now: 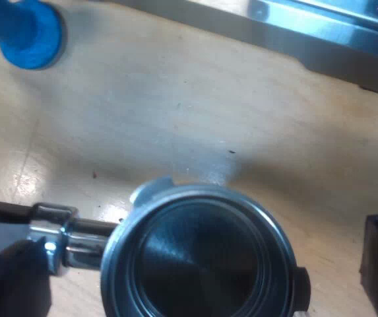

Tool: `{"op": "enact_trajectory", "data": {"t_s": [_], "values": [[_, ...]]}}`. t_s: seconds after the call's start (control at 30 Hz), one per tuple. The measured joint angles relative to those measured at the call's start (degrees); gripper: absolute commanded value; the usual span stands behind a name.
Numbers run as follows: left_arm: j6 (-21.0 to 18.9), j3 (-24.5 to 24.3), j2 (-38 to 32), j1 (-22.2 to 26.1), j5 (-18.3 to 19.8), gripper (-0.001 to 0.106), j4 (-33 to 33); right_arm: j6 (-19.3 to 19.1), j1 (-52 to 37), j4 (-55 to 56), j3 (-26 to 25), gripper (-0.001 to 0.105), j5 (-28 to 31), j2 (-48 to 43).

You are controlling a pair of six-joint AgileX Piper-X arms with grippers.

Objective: Put the handle in the coffee machine

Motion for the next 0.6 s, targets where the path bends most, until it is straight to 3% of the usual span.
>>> {"op": "enact_trajectory", "data": {"t_s": [0.33, 0.5, 0.6], "values": [[0.1, 0.2, -0.3, 1.8, 0.3, 0.0, 1.2, -2.2, 0.0, -0.2, 0.0, 0.105, 0.0, -2.0], [0.1, 0.2, -2.5, 8.9, 0.4, 0.0, 3.1, -2.7, 0.0, -0.2, 0.0, 0.105, 0.1, -6.2], [0.1, 0.2, -3.3, 12.3, 2.3, 0.0, 4.0, -2.7, 0.0, -0.2, 0.0, 0.105, 0.1, -8.0]]}}
